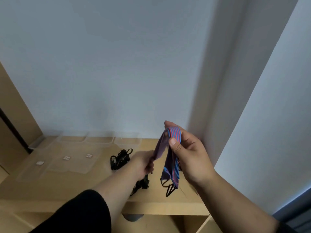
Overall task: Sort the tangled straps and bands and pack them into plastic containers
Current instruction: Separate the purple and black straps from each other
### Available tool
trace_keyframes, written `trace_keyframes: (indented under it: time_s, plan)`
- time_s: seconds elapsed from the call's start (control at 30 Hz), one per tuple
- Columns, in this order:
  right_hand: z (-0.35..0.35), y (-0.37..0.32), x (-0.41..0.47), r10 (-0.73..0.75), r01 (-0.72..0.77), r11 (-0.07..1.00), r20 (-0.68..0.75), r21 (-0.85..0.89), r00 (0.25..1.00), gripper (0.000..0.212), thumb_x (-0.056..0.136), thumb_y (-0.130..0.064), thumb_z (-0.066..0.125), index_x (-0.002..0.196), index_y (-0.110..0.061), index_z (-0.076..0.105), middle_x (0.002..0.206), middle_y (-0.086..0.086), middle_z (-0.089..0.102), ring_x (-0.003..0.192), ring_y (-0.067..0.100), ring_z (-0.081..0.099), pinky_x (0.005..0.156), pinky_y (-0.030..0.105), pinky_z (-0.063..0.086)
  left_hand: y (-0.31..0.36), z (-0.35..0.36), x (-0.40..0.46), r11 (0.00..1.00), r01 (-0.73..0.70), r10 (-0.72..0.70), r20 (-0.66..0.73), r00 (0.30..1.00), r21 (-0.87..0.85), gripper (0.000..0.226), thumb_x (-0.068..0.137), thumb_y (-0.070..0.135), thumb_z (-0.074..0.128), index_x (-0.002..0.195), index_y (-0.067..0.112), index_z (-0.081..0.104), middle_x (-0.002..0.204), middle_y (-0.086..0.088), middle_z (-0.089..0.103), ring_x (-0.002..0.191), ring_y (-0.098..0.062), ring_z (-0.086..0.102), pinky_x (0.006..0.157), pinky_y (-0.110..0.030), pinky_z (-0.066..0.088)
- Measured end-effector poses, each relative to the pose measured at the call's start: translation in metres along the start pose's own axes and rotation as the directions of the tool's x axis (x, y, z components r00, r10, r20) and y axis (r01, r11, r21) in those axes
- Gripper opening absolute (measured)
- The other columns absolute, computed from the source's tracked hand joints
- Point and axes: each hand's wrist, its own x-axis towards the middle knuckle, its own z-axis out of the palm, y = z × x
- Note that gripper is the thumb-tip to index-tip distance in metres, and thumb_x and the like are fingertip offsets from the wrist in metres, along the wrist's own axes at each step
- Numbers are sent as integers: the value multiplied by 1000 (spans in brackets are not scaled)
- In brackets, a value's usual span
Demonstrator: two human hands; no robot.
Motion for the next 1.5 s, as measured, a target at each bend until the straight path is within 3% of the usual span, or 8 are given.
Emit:
trace_keyframes:
  time_s: [0.17, 0.3, 0.4, 0.5, 0.6, 0.73, 1.23, 1.5]
  plan:
    - [6, -6, 8, 90, -86, 995, -94, 43, 992, 25, 92, -19, 68, 115, -9, 69, 109, 8, 75, 107, 17, 69, 98, 36, 52, -28, 10, -21, 983, 54, -73, 101, 992, 174, 21, 88, 16, 50, 68, 17, 50, 55, 3, 38, 43, -11, 28, 43, -20, 33]
    - [9, -3, 10, 109, -109, 994, -135, 8, 985, 18, 96, -9, 63, 113, -7, 70, 100, 12, 76, 92, 22, 72, 88, 32, 58, -17, -5, -24, 877, -273, 222, 170, 960, 396, 31, 83, 47, 64, 81, 17, 56, 75, -1, 56, 68, -19, 54, 75, -37, 55]
    - [12, 6, 16, 101, -101, 995, -194, 8, 976, 13, 94, -6, 66, 105, -8, 73, 99, 7, 76, 92, 21, 73, 89, 35, 58, 7, -8, -37, 874, -475, 414, 358, 837, 100, 50, 87, 62, 52, 120, 26, 64, 124, 3, 67, 119, -19, 60, 112, -50, 39]
    - [13, 16, 24, 110, -114, 993, -239, -5, 965, 13, 90, -7, 72, 97, -16, 77, 98, 2, 77, 98, 23, 72, 97, 45, 55, 14, -1, -58, 833, -520, 513, 620, 594, -191, 68, 94, 61, 50, 142, 14, 47, 140, -1, 59, 136, -19, 50, 114, -39, 38]
    - [15, 23, 31, 131, -133, 991, -263, 10, 956, 15, 87, -7, 74, 91, -21, 79, 98, 8, 76, 102, 34, 71, 98, 54, 53, 8, 8, -69, 851, -506, 480, 602, 639, -141, 49, 89, 39, 65, 129, 14, 52, 114, 9, 72, 113, -8, 64, 95, -27, 50]
    - [17, 27, 44, 161, -163, 986, -310, 18, 937, 15, 88, -7, 73, 88, -22, 79, 93, 15, 76, 87, 30, 72, 87, 47, 58, -1, 5, -60, 857, -513, 454, 541, 708, -47, 19, 92, 26, 60, 103, 10, 59, 88, -9, 72, 80, -25, 70, 79, -35, 55]
    - [15, 83, 124, 340, -378, 925, -353, -41, 872, 22, 104, 1, 43, 115, -4, 62, 108, 15, 70, 85, 9, 73, 68, 21, 55, 9, -23, -8, 975, -219, 207, 570, 796, -48, 19, 107, 15, 43, 115, 3, 54, 96, -13, 75, 70, -33, 67, 67, -39, 54]
    - [-7, 115, 153, 436, -445, 888, -515, 113, 738, 26, 96, 8, 56, 119, 0, 44, 101, 23, 72, 81, 29, 75, 68, 39, 62, 9, -18, 26, 994, -92, 50, 539, 841, 51, 24, 106, 24, 46, 114, 2, 46, 93, -14, 75, 63, -29, 58, 61, -36, 49]
